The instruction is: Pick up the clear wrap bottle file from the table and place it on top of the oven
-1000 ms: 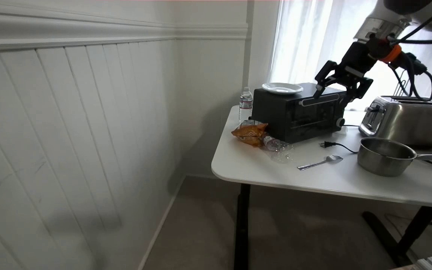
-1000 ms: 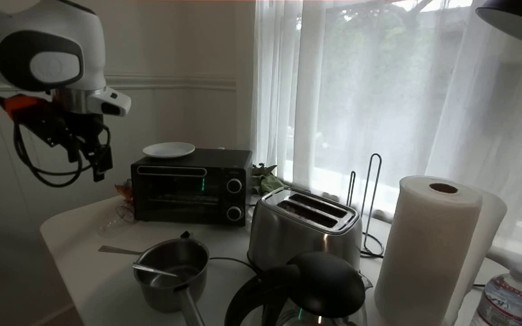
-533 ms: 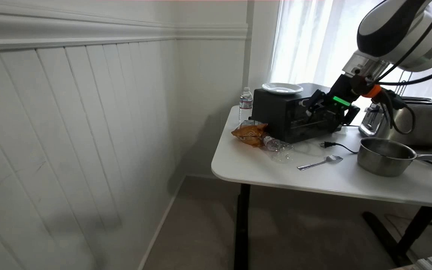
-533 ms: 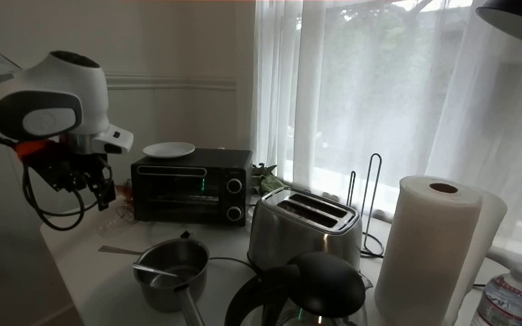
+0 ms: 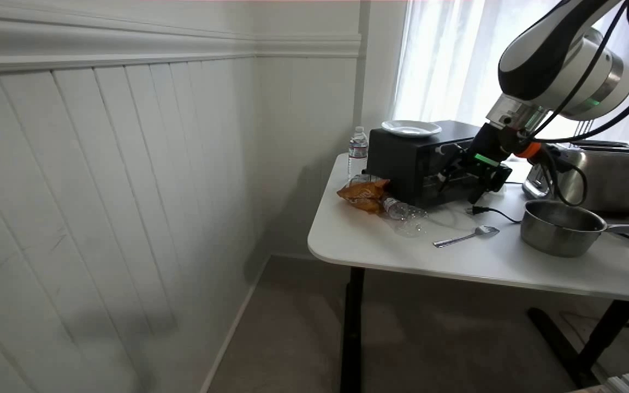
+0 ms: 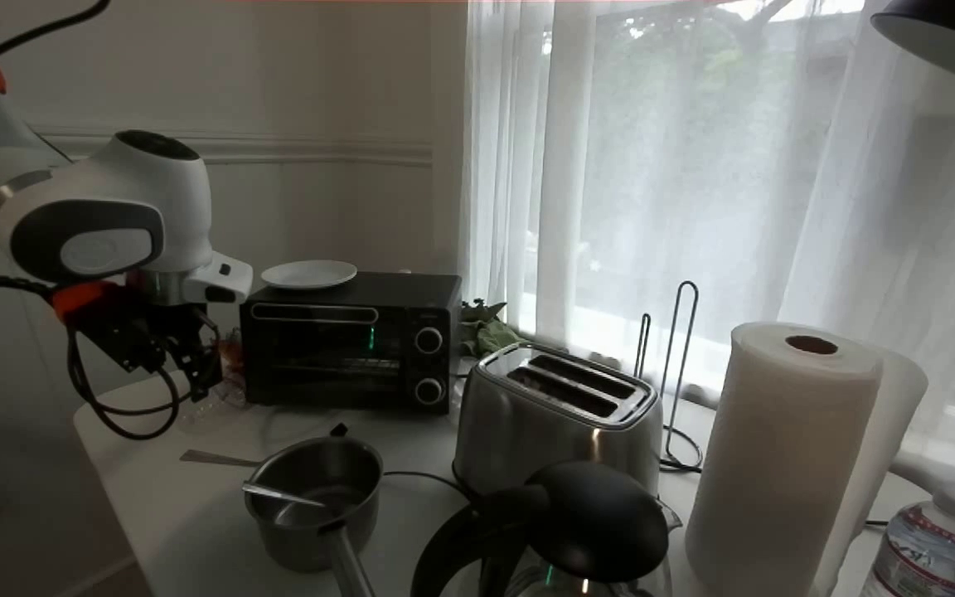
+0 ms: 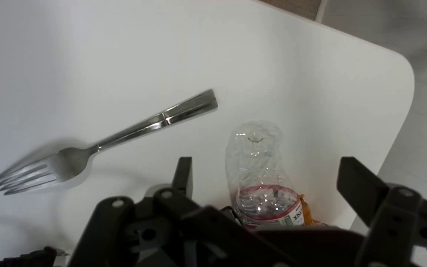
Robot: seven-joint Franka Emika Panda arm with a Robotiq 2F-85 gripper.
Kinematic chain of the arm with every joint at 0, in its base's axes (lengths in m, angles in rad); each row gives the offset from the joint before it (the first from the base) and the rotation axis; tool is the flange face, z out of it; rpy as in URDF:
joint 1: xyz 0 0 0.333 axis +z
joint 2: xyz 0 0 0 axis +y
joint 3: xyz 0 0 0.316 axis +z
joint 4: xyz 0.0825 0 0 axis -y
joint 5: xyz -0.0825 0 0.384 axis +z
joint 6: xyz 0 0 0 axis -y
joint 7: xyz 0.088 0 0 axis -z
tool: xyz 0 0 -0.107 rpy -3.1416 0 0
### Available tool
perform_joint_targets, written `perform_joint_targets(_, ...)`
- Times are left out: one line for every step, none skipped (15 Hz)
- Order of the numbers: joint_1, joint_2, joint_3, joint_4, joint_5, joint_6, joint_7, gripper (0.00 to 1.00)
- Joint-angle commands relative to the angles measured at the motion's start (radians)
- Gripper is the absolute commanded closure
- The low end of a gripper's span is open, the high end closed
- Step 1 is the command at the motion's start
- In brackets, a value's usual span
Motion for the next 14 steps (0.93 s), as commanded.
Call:
perform_joint_targets(-0.033, -0.001, 0.032, 0.0, -0.013, -0.001, 0.012, 0.0)
perform_joint_targets(-0.033, -0.001, 0.032, 0.0, -0.013, -0.001, 0.012, 0.0)
perform_joint_targets(-0.006, 0.009, 0.007, 0.012, 0.016, 0.002, -0.017, 0.0)
perform_joint_targets(-0.01, 0.019, 0.014, 0.024, 0.041, 0.007, -0.037, 0.0)
perform_joint_targets(-0.009, 0.026, 0.013, 0.028, 0.039, 0.014, -0.034, 0.0)
perform_joint_targets(-0.01, 0.036, 0.015, 0.038, 0.05, 0.014, -0.043, 0.0)
perform_joint_targets(-0.01, 0.046, 0.017, 0.046, 0.056, 0.011, -0.047, 0.0)
perform_joint_targets(-0.009, 0.056, 0.018, 0.056, 0.063, 0.014, -0.052, 0.0)
perform_joint_targets(-0.008, 0.07, 0.017, 0.063, 0.055, 0.02, -0.048, 0.0)
perform_joint_targets(-0.007, 0.083, 0.015, 0.07, 0.047, 0.033, -0.045, 0.0)
perform_joint_targets(-0.009, 0.097, 0.016, 0.081, 0.056, 0.042, -0.053, 0.0)
perform_joint_targets(-0.011, 0.111, 0.016, 0.088, 0.053, 0.048, -0.054, 0.0)
perform_joint_targets(-0.014, 0.127, 0.02, 0.1, 0.061, 0.052, -0.063, 0.0)
perform_joint_targets(-0.015, 0.144, 0.021, 0.11, 0.059, 0.059, -0.065, 0.0)
